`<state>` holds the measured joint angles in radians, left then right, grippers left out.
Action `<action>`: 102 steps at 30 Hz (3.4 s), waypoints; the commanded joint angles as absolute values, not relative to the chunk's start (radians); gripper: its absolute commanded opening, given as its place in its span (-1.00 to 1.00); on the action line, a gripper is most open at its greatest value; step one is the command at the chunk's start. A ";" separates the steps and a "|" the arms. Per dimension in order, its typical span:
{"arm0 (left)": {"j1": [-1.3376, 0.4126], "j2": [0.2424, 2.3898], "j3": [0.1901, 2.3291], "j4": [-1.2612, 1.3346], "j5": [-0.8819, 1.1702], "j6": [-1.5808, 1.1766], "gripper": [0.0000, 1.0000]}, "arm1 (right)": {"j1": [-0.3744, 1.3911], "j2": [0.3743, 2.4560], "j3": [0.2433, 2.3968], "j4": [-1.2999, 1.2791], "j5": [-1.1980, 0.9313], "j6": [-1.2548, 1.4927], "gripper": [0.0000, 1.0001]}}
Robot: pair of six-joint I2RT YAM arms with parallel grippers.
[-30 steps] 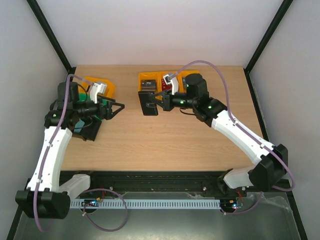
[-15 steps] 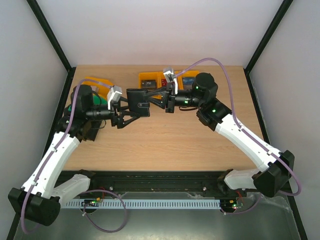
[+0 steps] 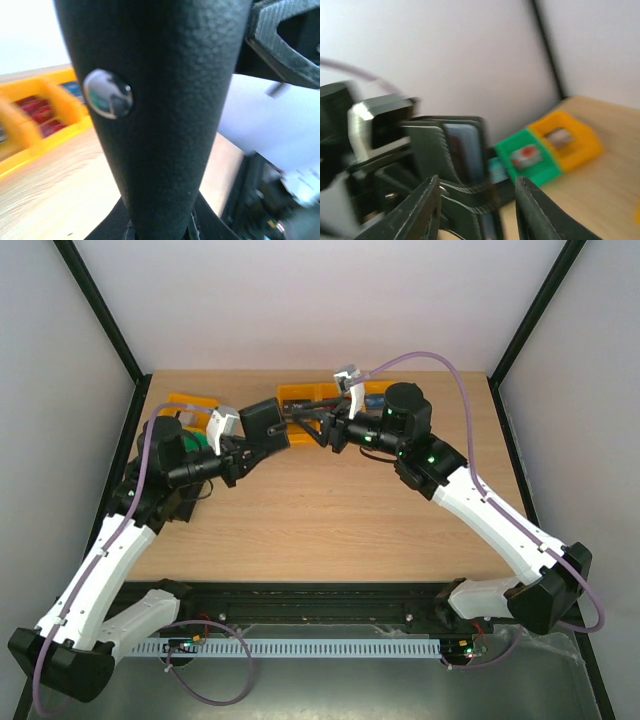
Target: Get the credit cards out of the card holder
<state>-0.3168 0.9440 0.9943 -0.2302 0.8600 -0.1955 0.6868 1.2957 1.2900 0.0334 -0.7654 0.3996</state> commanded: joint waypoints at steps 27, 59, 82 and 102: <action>-0.385 0.829 0.878 -0.163 0.405 -0.410 -0.95 | 1.021 1.632 1.599 -0.191 0.038 0.247 -0.21; -0.385 0.838 0.891 -0.157 0.355 -0.347 -0.95 | 1.021 1.673 1.562 -0.308 0.120 0.252 -0.23; -0.389 0.828 0.876 -0.161 0.343 -0.289 -0.95 | 1.019 1.772 1.761 -0.539 -0.166 0.330 -0.26; -0.394 0.822 0.838 -0.153 0.438 -0.360 -0.95 | 1.015 1.822 1.899 -0.527 0.071 0.274 -0.37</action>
